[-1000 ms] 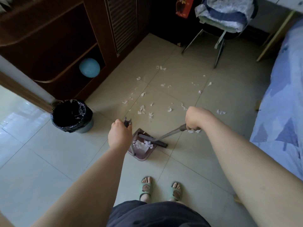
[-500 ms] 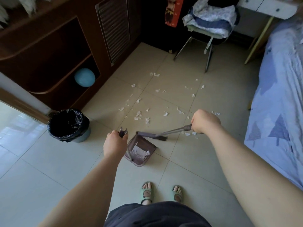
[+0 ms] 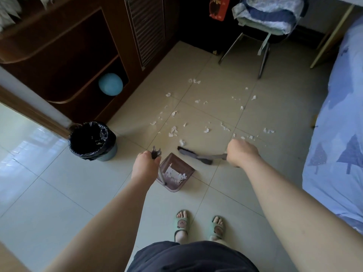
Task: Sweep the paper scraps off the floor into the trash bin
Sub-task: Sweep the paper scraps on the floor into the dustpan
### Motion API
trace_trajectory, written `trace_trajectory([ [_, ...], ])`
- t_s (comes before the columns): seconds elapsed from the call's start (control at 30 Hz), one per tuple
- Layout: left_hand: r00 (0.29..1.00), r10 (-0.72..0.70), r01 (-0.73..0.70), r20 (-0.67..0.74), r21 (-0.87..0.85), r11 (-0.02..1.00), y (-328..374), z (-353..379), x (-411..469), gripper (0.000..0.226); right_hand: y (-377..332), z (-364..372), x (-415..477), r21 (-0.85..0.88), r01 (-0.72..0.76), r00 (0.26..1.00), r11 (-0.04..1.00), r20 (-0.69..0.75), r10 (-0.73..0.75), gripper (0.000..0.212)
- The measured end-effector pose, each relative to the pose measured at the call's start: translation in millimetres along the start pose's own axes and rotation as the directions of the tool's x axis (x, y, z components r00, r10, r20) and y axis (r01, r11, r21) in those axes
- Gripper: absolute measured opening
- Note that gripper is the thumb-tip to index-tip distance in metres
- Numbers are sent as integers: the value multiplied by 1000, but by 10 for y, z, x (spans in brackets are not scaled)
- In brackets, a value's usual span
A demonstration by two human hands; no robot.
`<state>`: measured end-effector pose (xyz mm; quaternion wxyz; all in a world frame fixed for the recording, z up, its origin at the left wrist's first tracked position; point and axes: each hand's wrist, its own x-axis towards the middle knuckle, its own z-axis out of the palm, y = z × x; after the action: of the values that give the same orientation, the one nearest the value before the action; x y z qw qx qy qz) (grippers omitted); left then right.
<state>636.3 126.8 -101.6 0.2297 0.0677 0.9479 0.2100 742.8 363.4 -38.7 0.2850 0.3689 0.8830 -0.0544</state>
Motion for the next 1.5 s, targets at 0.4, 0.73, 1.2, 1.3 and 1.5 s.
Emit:
trace_trajectory([
  [0.4, 999, 4, -6, -37, -57, 998, -6, 39, -71, 30, 337, -404, -201, 84, -31, 996, 996, -81, 38, 38],
  [0.73, 993, -68, 55, -96, -133, 990, -37, 32, -60, 26, 212, -157, 80, 271, -138, 980, 953, -104, 171, 18],
  [1.2, 997, -43, 34, -70, -121, 992, 21, -36, -45, 21, 186, -128, 43, 26, -11, 999, 1000, -44, 12, 23],
  [1.3, 996, -26, 15, -86, -120, 993, 25, -56, -83, 21, 374, -213, -49, 23, -54, 996, 998, -67, 55, 25],
  [1.5, 990, 106, -105, -90, 21, 994, 229, -23, -121, 23, 736, -129, -213, 130, -200, 978, 971, -33, 206, 27],
])
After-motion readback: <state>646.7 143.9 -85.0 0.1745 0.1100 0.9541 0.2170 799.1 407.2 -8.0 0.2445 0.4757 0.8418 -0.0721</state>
